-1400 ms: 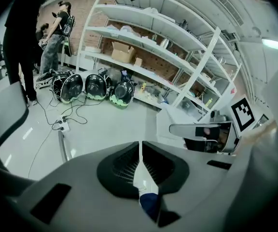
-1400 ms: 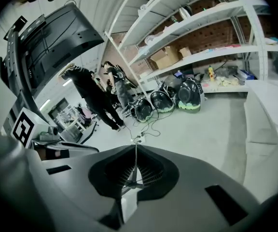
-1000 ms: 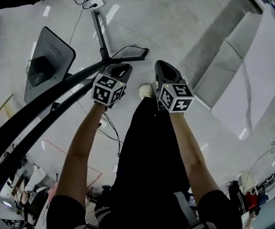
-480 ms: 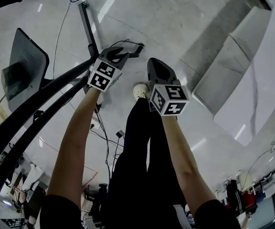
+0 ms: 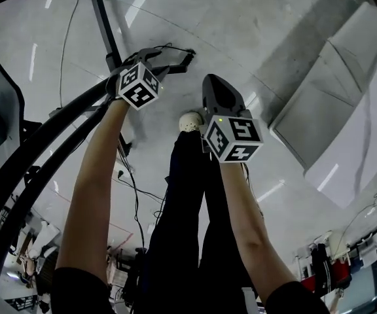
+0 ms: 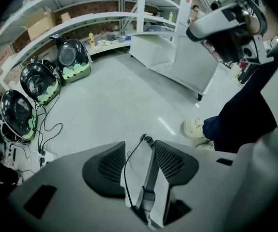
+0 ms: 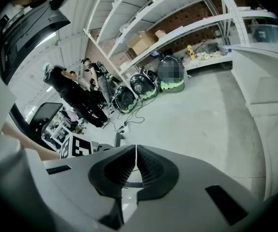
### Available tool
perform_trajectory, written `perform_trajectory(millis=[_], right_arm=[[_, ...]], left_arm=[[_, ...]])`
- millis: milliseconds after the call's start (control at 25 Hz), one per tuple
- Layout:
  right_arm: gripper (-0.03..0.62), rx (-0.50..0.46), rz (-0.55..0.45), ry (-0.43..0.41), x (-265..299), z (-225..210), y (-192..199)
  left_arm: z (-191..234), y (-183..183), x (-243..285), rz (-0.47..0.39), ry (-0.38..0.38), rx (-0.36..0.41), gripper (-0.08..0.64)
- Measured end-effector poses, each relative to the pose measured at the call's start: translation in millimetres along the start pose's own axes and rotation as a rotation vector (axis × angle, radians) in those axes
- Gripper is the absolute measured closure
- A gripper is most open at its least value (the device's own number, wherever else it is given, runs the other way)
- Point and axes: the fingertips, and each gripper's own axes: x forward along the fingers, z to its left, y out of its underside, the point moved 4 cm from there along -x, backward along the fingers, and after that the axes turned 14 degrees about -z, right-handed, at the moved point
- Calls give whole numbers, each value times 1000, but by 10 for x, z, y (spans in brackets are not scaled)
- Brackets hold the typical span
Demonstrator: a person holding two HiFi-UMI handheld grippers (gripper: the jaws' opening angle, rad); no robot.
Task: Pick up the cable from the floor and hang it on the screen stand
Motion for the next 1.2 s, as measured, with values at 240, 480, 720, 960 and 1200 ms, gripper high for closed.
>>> perform_trajectory(millis=[240,480,720,960,1200], right_arm=[[568,-17,10,-54,368,-11,180],[568,-11,25,-82,723,-157,180],[568,4,97,-84,1096,-338,230],[568,-31,61,-111,1381,-375,16],[568,12,53,-121,1439,-436,-30]], left_arm=[[64,253,402,47,40,97,376],[191,608,775,95,47,95,366],[278,935,1185,156,71,162,348],[321,1091,1618,191,93,229,347],[248,1339,1932,284,160,371,347]])
